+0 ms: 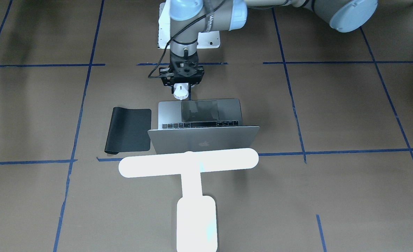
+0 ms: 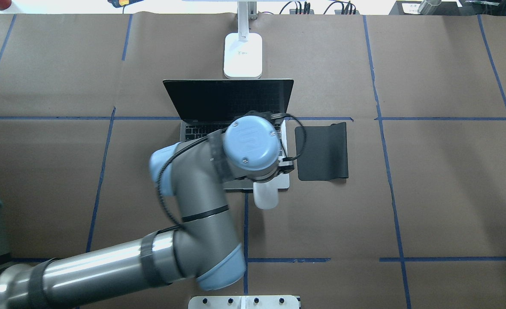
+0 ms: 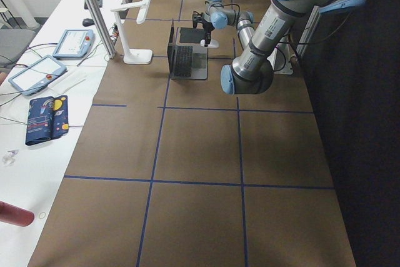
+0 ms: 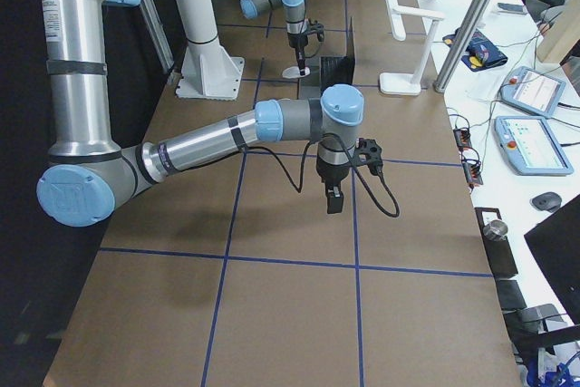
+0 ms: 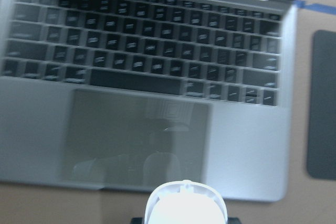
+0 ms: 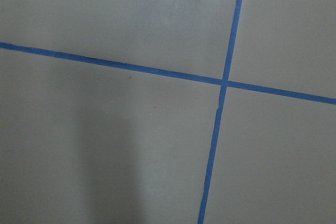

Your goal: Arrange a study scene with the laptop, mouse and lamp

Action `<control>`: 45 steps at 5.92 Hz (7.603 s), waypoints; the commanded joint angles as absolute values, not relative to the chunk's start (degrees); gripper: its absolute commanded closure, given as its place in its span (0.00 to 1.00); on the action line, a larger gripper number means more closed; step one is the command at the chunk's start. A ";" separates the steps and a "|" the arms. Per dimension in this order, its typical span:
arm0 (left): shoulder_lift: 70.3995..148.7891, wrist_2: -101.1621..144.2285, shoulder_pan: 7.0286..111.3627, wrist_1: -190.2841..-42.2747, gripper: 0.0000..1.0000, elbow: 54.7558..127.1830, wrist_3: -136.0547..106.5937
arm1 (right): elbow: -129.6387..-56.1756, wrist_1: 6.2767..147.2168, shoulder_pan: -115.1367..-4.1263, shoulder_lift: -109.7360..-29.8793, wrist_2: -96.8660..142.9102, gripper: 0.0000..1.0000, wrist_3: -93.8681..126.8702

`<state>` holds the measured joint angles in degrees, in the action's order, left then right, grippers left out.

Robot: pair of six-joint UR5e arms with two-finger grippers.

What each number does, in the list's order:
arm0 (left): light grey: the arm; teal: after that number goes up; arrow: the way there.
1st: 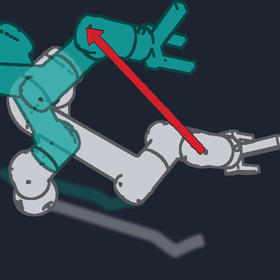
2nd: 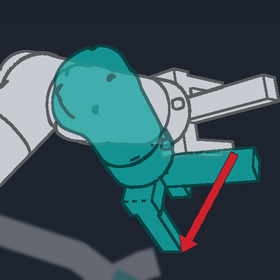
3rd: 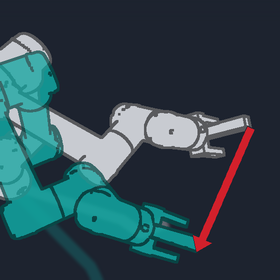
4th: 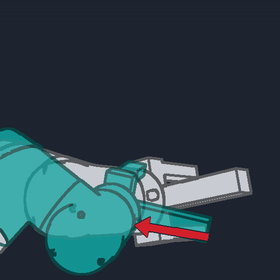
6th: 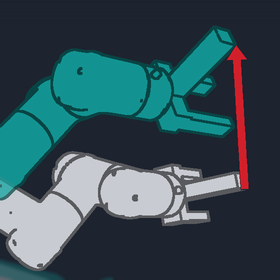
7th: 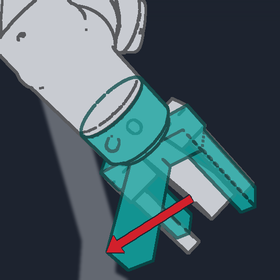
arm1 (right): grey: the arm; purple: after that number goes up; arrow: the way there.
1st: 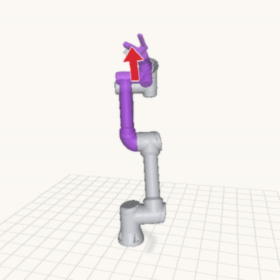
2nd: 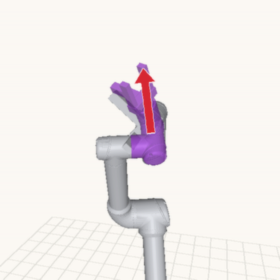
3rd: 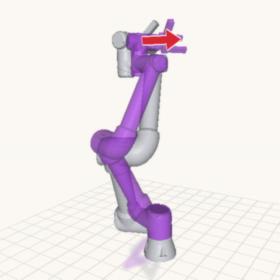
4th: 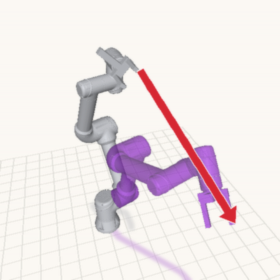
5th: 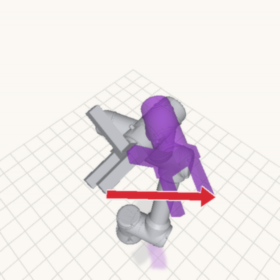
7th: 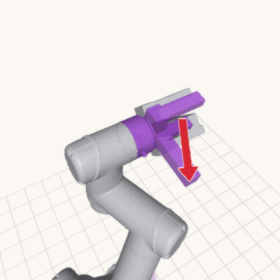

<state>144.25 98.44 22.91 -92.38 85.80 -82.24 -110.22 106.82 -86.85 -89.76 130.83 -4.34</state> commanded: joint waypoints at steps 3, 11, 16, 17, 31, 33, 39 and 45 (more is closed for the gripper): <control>159.93 95.91 24.78 -110.25 0.99 59.84 -81.74 | -108.73 106.79 -87.28 -90.27 132.45 0.00 -4.83; 161.63 94.31 25.40 -119.97 0.00 50.98 -82.79 | -108.02 106.79 -87.54 -89.91 132.54 0.00 -4.83; 153.17 97.79 25.58 -117.96 0.00 63.81 -82.79 | -108.02 106.70 -87.80 -89.39 132.63 0.00 -4.92; 146.32 100.69 25.75 -112.90 0.00 74.95 -82.71 | -108.10 106.70 -87.80 -89.38 132.63 0.00 -4.92; 87.19 128.29 71.33 -73.82 0.00 120.10 -8.57 | -91.50 87.36 -95.89 -94.04 142.42 0.00 -4.04; 87.01 132.42 82.21 -74.35 0.00 108.17 8.52 | -91.49 88.15 -94.67 -94.13 141.95 0.00 0.33; 83.76 134.56 90.44 -86.92 0.00 96.59 -0.17 | -91.49 87.63 -93.60 -93.96 138.96 0.00 0.26; 83.41 135.00 90.44 -87.01 0.00 96.15 0.62 | -91.58 87.36 -93.60 -94.04 138.69 0.00 -0.35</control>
